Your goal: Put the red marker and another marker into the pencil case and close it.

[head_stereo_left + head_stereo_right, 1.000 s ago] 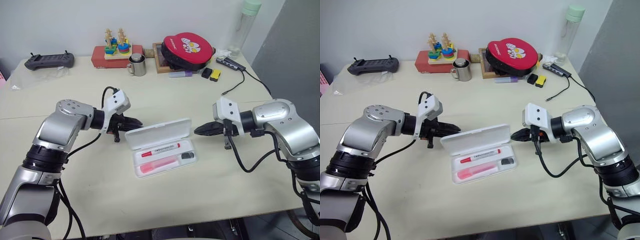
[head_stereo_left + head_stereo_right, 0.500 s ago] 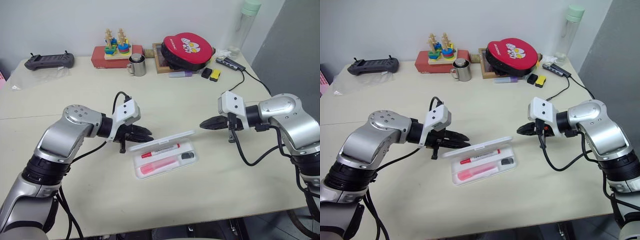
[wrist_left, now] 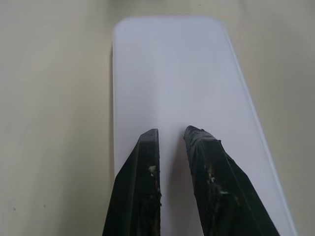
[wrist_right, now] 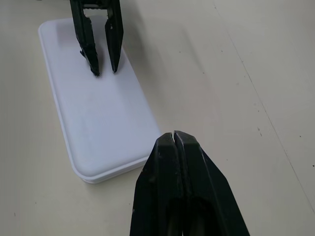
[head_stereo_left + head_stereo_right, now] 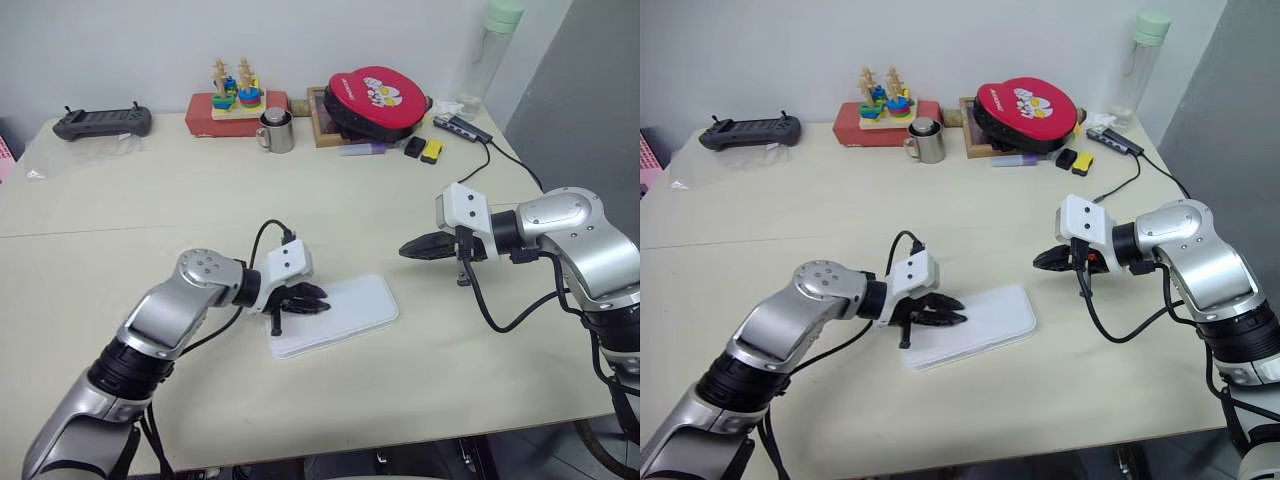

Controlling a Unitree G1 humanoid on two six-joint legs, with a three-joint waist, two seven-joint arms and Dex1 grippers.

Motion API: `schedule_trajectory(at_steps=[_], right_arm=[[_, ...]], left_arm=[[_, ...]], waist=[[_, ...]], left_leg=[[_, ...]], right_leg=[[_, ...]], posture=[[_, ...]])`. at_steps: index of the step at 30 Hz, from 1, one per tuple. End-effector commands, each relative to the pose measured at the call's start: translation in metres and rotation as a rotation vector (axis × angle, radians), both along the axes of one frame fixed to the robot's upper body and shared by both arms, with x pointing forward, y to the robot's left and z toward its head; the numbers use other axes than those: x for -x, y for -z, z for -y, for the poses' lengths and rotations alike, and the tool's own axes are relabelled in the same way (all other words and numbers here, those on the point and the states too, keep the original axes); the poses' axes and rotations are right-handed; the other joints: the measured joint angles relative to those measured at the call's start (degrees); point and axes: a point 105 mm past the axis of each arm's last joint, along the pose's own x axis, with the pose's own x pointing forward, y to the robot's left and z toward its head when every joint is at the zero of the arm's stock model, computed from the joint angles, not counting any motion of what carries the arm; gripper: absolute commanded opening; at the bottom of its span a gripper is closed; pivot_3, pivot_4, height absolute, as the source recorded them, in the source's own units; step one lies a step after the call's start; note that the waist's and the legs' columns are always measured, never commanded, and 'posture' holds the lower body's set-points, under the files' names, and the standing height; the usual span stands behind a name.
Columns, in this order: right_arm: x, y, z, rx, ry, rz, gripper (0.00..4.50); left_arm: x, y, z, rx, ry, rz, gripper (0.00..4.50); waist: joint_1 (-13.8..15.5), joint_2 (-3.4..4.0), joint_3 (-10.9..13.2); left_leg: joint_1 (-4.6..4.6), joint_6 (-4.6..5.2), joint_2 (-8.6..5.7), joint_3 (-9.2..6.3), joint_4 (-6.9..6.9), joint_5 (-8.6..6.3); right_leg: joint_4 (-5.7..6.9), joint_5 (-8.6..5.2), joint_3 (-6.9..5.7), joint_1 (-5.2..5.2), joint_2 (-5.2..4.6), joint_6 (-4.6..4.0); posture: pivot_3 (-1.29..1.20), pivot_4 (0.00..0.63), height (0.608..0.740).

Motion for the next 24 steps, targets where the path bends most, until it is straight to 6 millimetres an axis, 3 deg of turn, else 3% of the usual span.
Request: schedule_trajectory(at_steps=[1, 10, 13, 16, 24], right_arm=[[0.003, -0.01, -0.001, -0.004, -0.016, 0.037, 0.0], [0.004, -0.009, -0.003, -0.009, -0.016, 0.032, 0.0], [0.004, -0.01, -0.004, -0.018, -0.015, 0.034, 0.0], [0.003, -0.013, -0.005, -0.045, -0.004, 0.046, 0.0], [-0.002, -0.014, -0.005, -0.115, 0.055, 0.074, 0.0]], left_arm=[[0.0, 0.025, -0.004, -0.094, -0.004, -0.002, 0.96], [-0.004, 0.03, -0.01, -0.144, -0.001, 0.035, 0.96], [-0.007, 0.012, -0.003, -0.024, -0.019, 0.059, 0.96], [-0.005, -0.018, -0.002, 0.169, -0.046, 0.096, 0.96], [0.004, -0.048, -0.038, 0.288, -0.237, 0.175, 0.96]], waist=[[0.0, 0.01, 0.0], [0.1, 0.08, -0.1], [0.0, 0.1, -0.1], [-0.1, 0.11, -0.1], [-0.1, 0.09, -0.1]], left_leg=[[0.07, 0.0, 0.0, 0.0, 0.0, 0.0], [0.18, 0.08, -0.02, 0.02, 0.01, 0.06], [0.19, 0.16, -0.02, 0.03, 0.01, 0.11], [0.17, 0.2, -0.02, 0.02, 0.02, 0.13], [0.06, 0.2, 0.01, 0.03, -0.05, 0.13]], right_leg=[[-0.01, -0.01, 0.0, 0.07, 0.0, 0.02], [0.0, -0.02, 0.03, 0.17, 0.0, 0.23], [0.01, 0.05, 0.05, 0.17, 0.0, 0.25], [0.01, 0.08, 0.04, 0.15, 0.0, 0.24], [-0.06, 0.1, 0.04, 0.02, -0.01, 0.21]], posture=[[0.0, 0.15, 0.74], [0.0, 0.15, 0.74], [0.0, 0.15, 0.74], [0.0, 0.15, 0.74], [0.0, 0.15, 0.74]])
